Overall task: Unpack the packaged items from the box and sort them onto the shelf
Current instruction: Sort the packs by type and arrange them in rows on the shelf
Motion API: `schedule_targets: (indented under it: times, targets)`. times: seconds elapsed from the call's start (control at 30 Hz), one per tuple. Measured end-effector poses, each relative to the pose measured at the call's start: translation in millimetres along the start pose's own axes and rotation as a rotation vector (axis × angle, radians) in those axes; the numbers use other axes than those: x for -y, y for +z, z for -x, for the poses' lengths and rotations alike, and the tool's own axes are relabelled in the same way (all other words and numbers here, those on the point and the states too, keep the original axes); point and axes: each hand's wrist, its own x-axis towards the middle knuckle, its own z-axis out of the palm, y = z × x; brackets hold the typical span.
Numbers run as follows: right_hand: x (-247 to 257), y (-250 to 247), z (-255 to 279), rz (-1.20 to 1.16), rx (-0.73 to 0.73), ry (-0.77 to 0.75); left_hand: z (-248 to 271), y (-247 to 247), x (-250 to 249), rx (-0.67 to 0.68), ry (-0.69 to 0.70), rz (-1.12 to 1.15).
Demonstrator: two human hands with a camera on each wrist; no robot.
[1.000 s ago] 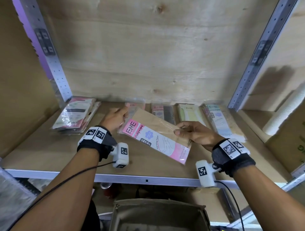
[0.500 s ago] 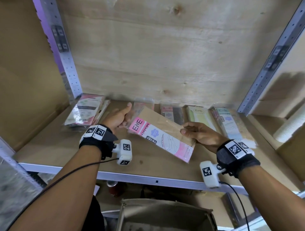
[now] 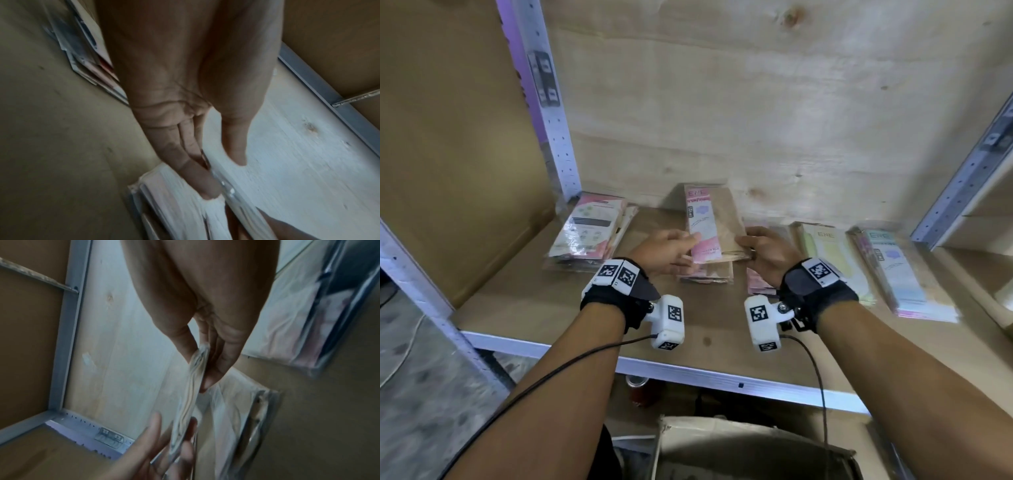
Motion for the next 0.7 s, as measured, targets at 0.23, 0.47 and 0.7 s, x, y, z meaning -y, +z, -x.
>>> schedule_targets:
  times: [0.23,0.47,0.7]
  targets:
    - [-17,9,-22,0.339,-0.116,-0.023,-10,-8,8,-0.116,0.097,-0.145]
    - [-17,7,-30,0.705,-0.126,-0.035,-21,-12,12,-0.157,0.064,-0.333]
    - [-18,12,-25,0.846,-0.173,-0.034,-23,-8,16,-0.16,0.044,-0.37]
